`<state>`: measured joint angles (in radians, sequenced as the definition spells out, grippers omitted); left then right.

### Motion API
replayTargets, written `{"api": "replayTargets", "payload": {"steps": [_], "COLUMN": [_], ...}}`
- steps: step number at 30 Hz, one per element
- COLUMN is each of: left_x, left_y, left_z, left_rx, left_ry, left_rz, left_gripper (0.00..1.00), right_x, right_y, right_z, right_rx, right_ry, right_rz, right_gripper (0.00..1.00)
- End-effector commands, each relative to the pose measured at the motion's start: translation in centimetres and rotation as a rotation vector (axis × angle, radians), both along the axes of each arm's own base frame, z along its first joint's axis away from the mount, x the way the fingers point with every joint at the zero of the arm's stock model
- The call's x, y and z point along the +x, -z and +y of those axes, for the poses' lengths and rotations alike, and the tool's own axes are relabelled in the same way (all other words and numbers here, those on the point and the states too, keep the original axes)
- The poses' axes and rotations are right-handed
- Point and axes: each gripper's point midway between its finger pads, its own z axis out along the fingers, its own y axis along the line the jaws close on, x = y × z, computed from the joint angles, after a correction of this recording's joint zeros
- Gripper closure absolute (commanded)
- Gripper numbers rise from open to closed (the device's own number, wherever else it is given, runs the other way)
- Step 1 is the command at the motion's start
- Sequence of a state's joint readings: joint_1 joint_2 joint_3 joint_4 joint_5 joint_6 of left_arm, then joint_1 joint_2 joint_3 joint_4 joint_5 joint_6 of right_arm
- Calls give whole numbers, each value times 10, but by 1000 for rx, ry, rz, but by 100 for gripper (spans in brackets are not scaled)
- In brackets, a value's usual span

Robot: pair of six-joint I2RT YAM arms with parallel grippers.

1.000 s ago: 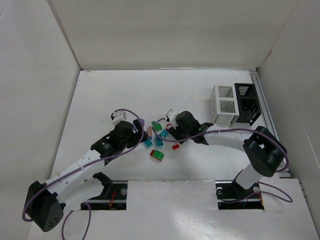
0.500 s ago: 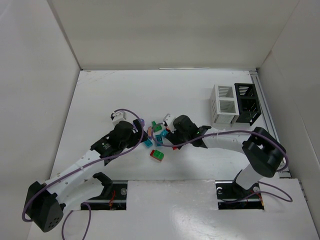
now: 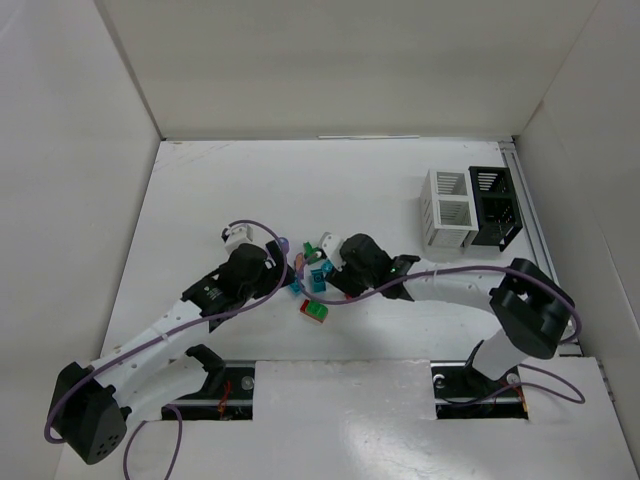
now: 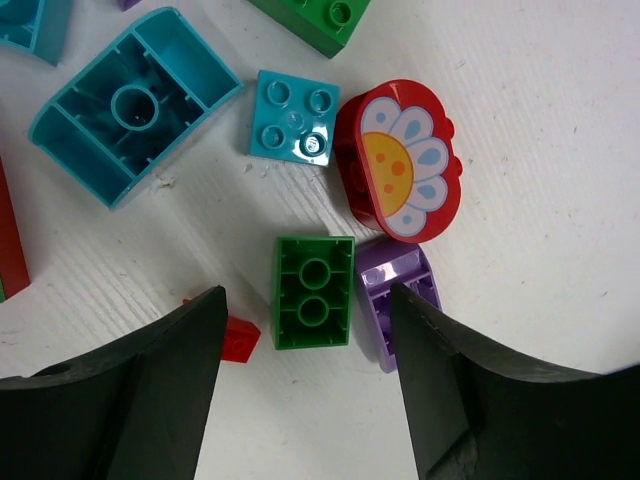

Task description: Sort the legos into containers by color

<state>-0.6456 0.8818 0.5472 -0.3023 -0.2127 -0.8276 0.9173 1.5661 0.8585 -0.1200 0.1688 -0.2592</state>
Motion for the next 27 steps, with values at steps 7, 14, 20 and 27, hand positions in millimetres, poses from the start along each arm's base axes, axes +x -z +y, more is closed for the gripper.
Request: {"api": "replayTargets", "payload": {"steps": [7, 14, 20, 27], "left_x": [1, 1, 0, 1], "left_y": [2, 2, 6, 2], "left_z": [1, 1, 2, 0], "left_rx": [2, 2, 13, 1], "left_ry": [-3, -3, -3, -9], "left_rz": [-1, -1, 14, 8], "left_gripper": [0, 0, 0, 0], "right_x": [18, 16, 18, 10], "right_y": [-12, 8, 28, 15], "right_z": [25, 19, 12, 5], "right_rx": [14, -20, -39, -5], "right_ry": [-59, -25, 10, 9], "right_rz": [-54, -20, 30, 22], "right_gripper": [33, 35, 36, 44]}}
